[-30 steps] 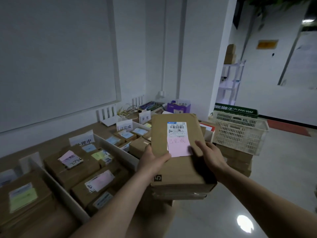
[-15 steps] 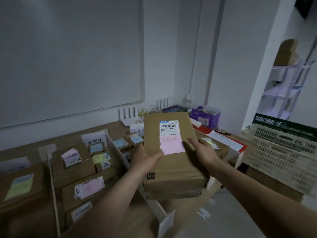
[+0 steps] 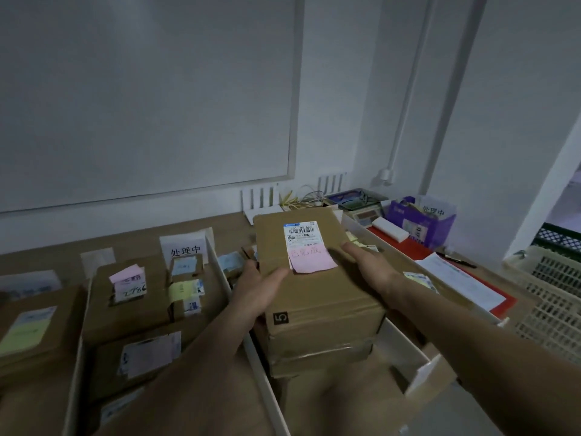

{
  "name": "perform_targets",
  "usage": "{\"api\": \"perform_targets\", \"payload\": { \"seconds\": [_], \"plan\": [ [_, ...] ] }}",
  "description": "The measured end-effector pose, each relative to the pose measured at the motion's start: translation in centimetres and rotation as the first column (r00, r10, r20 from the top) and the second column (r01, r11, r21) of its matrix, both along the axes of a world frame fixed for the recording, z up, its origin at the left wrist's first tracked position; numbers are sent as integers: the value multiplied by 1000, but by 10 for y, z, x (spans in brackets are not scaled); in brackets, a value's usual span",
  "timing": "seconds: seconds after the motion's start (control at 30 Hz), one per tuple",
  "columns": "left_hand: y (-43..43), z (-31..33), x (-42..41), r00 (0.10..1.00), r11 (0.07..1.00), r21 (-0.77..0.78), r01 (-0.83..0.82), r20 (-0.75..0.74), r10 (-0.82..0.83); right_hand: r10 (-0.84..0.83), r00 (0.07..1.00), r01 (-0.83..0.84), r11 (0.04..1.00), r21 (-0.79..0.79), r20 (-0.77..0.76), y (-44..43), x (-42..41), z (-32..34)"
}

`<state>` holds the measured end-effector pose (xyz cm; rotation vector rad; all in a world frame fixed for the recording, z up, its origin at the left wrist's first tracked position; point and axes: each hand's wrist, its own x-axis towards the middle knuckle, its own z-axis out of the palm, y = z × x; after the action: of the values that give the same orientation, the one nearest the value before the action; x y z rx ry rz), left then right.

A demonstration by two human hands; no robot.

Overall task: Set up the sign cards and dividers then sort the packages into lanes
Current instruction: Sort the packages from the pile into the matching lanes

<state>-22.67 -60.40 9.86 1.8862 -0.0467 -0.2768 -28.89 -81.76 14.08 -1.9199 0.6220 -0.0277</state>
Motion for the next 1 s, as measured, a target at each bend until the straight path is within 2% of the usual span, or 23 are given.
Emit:
{"api": "perform_targets", "payload": {
  "seconds": [0.33,0.57,0.63,0.77,0.83,1.0],
  "plan": [
    [-33,-14,26,986,981,105,-161,-22,164,110,994,-110,991,76,9,-43,68,-24],
    [-70,-16,5,947,929,195,-315,125,295,275,960,-276,961,20,43,-70,79,-37],
    [-74,-16,1,927,896,240,-373,72,367,320,946,-319,947,-30,46,-72,78,-41],
    [-76,-9,-11,895,886,186,-425,-60,442,397,912,-407,907,111,102,-79,83,-54],
    [-77,-4,-15,893,893,155,-423,-94,439,442,887,-458,880,127,134,-78,78,-51],
    [-74,-2,-12,904,911,118,-395,-125,408,481,872,-489,864,119,91,-77,79,-56]
  ]
}}
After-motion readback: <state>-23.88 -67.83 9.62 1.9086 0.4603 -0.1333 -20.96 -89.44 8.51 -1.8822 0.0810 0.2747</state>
